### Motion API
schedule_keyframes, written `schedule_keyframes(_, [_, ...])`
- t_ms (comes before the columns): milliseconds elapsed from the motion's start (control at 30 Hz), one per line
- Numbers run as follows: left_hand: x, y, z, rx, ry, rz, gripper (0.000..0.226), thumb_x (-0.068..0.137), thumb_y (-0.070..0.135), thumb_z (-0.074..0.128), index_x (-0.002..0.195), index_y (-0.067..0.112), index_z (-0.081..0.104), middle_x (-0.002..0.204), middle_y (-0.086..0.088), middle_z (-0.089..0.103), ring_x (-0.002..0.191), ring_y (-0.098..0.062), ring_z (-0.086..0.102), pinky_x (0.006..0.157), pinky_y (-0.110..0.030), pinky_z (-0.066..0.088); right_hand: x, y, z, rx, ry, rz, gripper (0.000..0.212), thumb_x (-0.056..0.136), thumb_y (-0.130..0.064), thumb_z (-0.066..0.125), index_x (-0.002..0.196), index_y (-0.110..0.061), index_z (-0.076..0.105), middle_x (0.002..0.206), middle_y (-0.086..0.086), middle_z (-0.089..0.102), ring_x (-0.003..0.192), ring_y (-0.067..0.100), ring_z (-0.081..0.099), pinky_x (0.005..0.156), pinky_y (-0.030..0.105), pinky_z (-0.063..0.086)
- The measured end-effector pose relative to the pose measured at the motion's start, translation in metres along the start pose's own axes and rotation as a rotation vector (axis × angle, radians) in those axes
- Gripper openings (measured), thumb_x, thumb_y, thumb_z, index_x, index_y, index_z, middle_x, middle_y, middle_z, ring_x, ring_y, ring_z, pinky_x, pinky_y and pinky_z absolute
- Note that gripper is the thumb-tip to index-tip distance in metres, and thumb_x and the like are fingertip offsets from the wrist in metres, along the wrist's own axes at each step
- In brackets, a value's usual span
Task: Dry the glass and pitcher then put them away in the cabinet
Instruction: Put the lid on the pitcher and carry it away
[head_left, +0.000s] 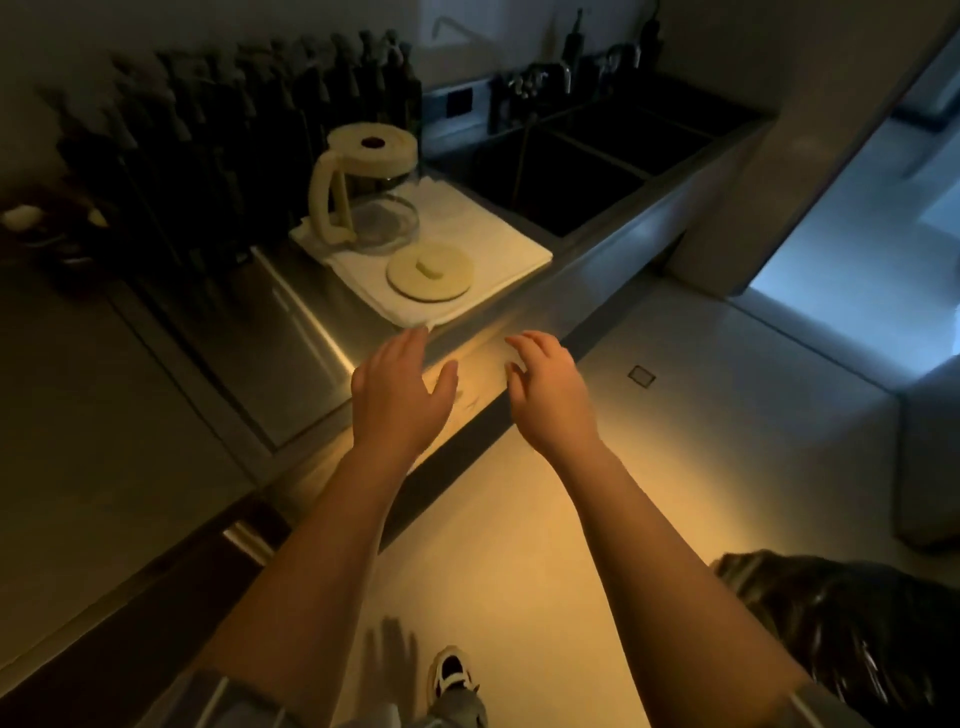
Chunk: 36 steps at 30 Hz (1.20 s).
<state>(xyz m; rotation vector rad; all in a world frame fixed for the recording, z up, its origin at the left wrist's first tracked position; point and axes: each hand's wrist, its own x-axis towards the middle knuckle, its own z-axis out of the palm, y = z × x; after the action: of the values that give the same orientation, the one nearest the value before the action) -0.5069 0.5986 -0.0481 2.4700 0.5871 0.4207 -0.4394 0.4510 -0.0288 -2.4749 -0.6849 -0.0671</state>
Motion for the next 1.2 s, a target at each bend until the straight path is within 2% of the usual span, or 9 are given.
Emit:
schedule_keyframes(267, [0.099,0.002,0.008,0.027,0.062,-0.159,0.057,0.096,0.047,0.046,0.146,0.023,0.034,0.152,-0.001,0.036,0.141,-0.019,0.028,0.114,-0.047,0.026,0.125,0.008,0.018,0.049,-0.076,-0.079,0.040,0.100,-0.027,0.044,0.140,-0.023,0.044,0.146,0.000,0.041,0.136,0.018,0.035,0.112,0.039,0.034])
schedule_keyframes(467, [0.153,-0.011,0.015,0.031,0.119,-0.302,0.058,0.097,0.046,0.044,0.149,0.024,0.030,0.155,0.000,0.030,0.144,-0.019,0.023,0.117,-0.044,0.021,0.216,0.006,0.053,0.100,-0.157,-0.229,0.040,0.097,-0.024,0.046,0.137,-0.020,0.048,0.142,0.001,0.045,0.130,0.019,0.041,0.108,0.039,0.038])
schedule_keyframes(700, [0.233,-0.012,0.033,0.055,0.322,-0.492,0.058,0.095,0.046,0.047,0.146,0.020,0.037,0.150,-0.003,0.040,0.138,-0.021,0.033,0.114,-0.044,0.026,0.334,0.021,0.071,0.169,-0.279,-0.449,0.041,0.096,-0.019,0.048,0.137,-0.017,0.049,0.140,0.006,0.047,0.128,0.023,0.043,0.104,0.037,0.040])
schedule_keyframes(833, [0.272,0.002,0.046,0.014,0.429,-0.615,0.055,0.095,0.043,0.049,0.144,0.021,0.039,0.149,-0.003,0.040,0.138,-0.022,0.034,0.113,-0.045,0.026,0.397,0.036,0.072,0.195,-0.327,-0.520,0.040,0.096,-0.021,0.048,0.137,-0.018,0.048,0.141,0.004,0.045,0.129,0.020,0.042,0.104,0.031,0.035])
schedule_keyframes(967, [0.292,0.015,0.055,-0.014,0.488,-0.702,0.054,0.095,0.044,0.049,0.144,0.025,0.039,0.149,-0.001,0.040,0.136,-0.022,0.037,0.110,-0.047,0.033,0.436,0.048,0.074,0.221,-0.370,-0.553,0.040,0.097,-0.020,0.047,0.136,-0.017,0.049,0.141,0.005,0.046,0.129,0.021,0.042,0.103,0.029,0.033])
schedule_keyframes(1200, [0.319,0.031,0.047,-0.016,0.555,-0.754,0.056,0.096,0.044,0.048,0.147,0.028,0.033,0.152,0.001,0.035,0.140,-0.020,0.030,0.114,-0.046,0.028,0.470,0.050,0.087,0.236,-0.427,-0.582,0.040,0.098,-0.021,0.046,0.137,-0.017,0.048,0.143,0.006,0.044,0.130,0.021,0.041,0.107,0.034,0.034])
